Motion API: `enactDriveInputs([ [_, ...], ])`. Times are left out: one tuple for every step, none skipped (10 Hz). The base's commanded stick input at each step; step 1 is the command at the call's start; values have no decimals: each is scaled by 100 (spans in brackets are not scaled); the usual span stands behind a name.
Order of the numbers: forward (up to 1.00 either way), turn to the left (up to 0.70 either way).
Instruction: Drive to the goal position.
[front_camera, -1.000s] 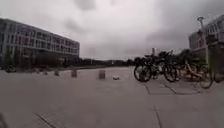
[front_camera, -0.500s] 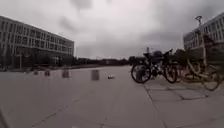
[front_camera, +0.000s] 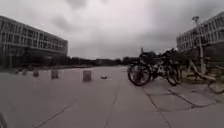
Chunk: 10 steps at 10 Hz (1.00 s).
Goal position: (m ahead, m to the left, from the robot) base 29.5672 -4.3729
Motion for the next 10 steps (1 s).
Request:
enactDriveInputs([
  [100,0],
  [100,0],
  [100,-13],
  [100,-27],
  [100,-19],
  [100,-2],
  [100,7],
  [100,27],
  [100,27],
  [100,21],
])
